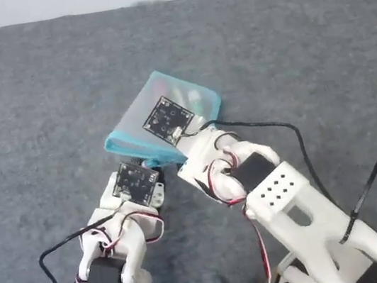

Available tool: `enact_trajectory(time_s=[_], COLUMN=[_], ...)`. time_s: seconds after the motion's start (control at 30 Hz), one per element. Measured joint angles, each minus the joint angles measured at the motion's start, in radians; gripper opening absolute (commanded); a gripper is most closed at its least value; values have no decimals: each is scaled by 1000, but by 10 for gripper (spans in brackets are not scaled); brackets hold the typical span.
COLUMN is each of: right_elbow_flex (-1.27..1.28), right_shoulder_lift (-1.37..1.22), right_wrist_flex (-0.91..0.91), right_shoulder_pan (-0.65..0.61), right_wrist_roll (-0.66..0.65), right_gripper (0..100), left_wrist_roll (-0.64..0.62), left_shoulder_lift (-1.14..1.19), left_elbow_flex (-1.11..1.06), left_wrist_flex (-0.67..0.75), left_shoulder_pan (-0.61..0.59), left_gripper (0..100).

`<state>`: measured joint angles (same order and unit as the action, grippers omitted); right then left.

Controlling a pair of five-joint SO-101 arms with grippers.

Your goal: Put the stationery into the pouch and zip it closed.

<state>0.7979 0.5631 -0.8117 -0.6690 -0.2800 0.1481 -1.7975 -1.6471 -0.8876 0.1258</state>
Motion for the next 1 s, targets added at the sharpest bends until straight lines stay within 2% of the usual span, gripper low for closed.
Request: enact_trajectory(time_s=[0.17,0.47,0.67,0.87,1.0], right_elbow_flex=[-2,-2,17,17,17], right_shoulder_lift=[-41,-60,-77,-77,-77], right_wrist_flex=[29,31,29,29,29], right_shoulder_pan=[0,5,72,86,144], right_wrist_roll=[-18,-18,-20,-28,-58], right_gripper=[6,6,6,6,6], left_wrist_roll=[0,0,0,0,0], left_shoulder_lift=[0,0,0,0,0], left_elbow_flex=[0,0,6,6,6], left_wrist_flex=[0,0,2,2,32], left_shoulder_pan=[-63,-101,-221,-253,-296], left_gripper=[10,10,10,10,10])
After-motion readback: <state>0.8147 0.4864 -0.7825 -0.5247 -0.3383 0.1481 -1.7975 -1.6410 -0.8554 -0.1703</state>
